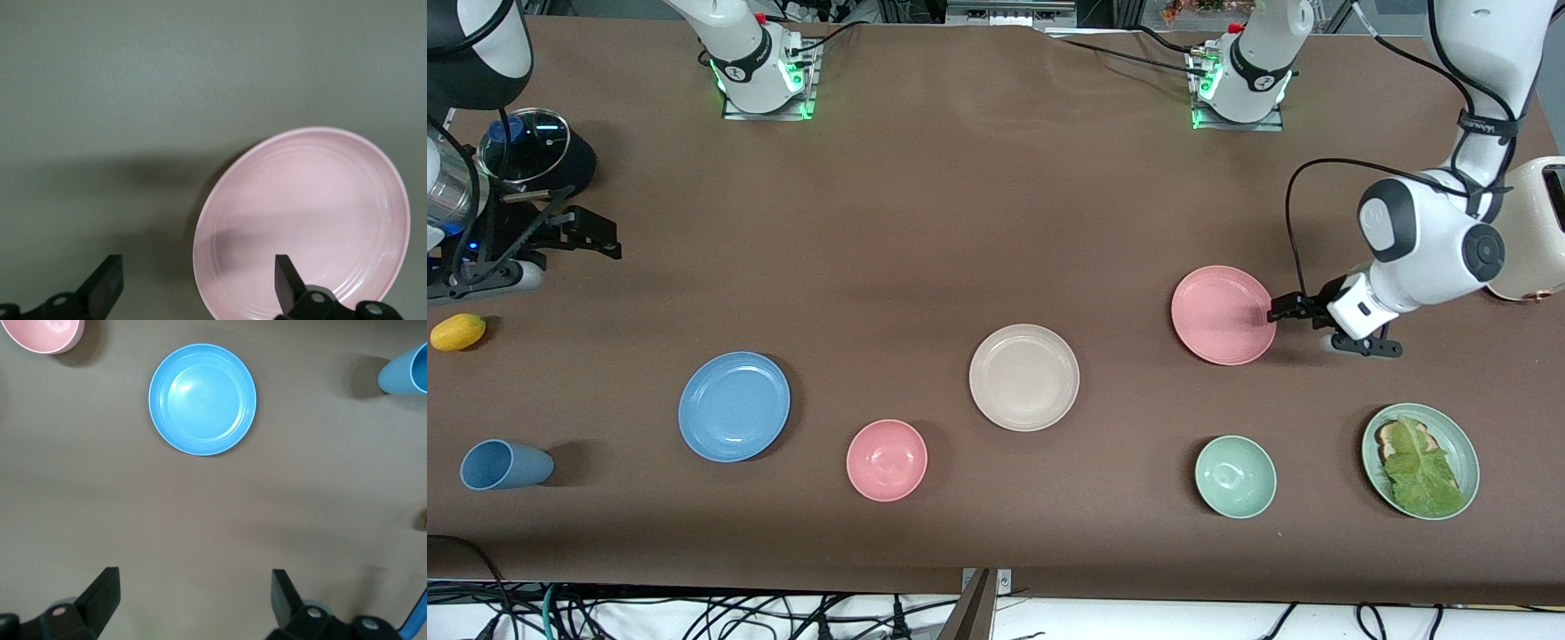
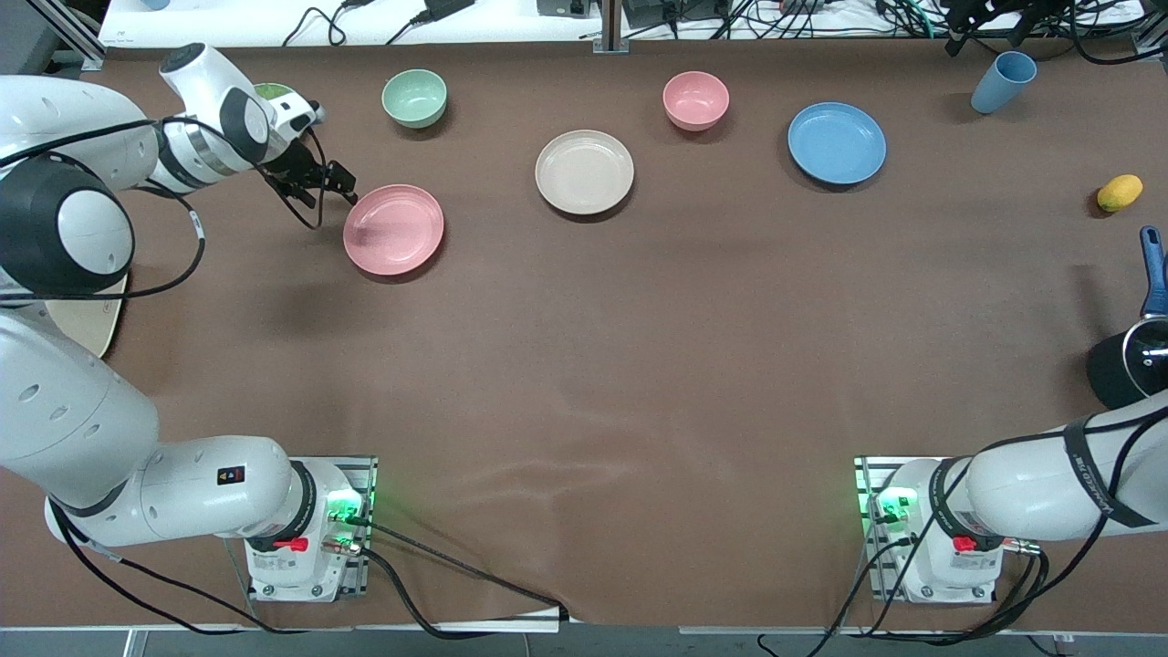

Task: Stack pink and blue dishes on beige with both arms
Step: 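Grip the pink plate with the left gripper while the right gripper reaches the blue plate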

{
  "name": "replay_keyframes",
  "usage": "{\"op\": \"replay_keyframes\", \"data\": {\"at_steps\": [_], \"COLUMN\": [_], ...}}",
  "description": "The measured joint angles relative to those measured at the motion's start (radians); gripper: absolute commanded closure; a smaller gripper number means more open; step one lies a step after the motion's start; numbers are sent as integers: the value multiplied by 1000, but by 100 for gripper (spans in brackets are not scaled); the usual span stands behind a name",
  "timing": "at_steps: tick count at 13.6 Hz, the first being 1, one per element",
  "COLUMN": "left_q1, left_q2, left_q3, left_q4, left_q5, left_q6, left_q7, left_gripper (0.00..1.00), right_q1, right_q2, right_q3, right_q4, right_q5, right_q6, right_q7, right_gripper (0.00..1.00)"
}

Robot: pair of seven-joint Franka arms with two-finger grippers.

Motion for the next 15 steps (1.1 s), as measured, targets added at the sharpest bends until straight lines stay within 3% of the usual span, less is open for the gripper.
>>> {"op": "replay_keyframes", "data": {"at_steps": [3, 8, 13, 14, 15], "left_q1": [-21, -22, -30, -34, -37], "left_q2": [-32, -7, 55, 64, 73], "left_q3": [0, -1, -3, -3, -3], "left_q4": [-84, -114, -114, -113, -112], "left_q5": [0, -3, -171, -187, -191], "left_q6": [83, 160, 204, 211, 221], "left_q7": [0, 0, 61, 81, 100], "left_gripper": [0, 0, 2, 22, 57], "right_q1": [-1, -20, -26, -28, -30], "right_q2": [7, 24, 116, 139, 159], "right_q3": [0, -1, -3, -4, -5], "right_q4": [0, 0, -1, -1, -1], "right_q5": [0, 0, -1, -1, -1], "right_q6": [-1, 1, 93, 131, 168], "right_q7": [-2, -17, -18, -18, -18], "right_gripper": [0, 0, 0, 0, 0]}}
